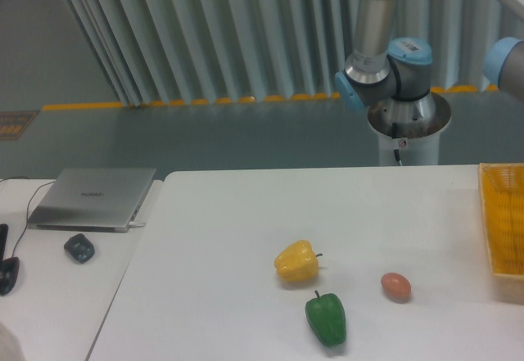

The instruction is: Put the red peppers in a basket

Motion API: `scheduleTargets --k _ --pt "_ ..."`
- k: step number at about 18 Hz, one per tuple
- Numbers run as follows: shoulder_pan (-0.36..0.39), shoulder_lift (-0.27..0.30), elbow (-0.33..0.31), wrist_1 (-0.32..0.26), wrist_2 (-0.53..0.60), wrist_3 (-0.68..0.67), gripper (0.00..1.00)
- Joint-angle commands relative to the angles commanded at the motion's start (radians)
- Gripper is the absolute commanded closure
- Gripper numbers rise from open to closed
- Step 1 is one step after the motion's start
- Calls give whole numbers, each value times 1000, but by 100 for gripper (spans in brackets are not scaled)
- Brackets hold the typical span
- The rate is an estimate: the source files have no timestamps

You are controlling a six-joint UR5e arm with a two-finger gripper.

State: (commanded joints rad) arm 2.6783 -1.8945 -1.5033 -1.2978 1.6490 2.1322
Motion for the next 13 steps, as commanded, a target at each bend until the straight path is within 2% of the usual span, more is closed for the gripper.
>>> scheduleTargets --k 1,5,9,13 --pt "0 0 -2 0 0 -8 0" --pt "-3 2 -2 6 -3 -9 0" --pt "-29 8 2 8 -75 -113 0" --pt "-63 18 3 9 -86 -140 0"
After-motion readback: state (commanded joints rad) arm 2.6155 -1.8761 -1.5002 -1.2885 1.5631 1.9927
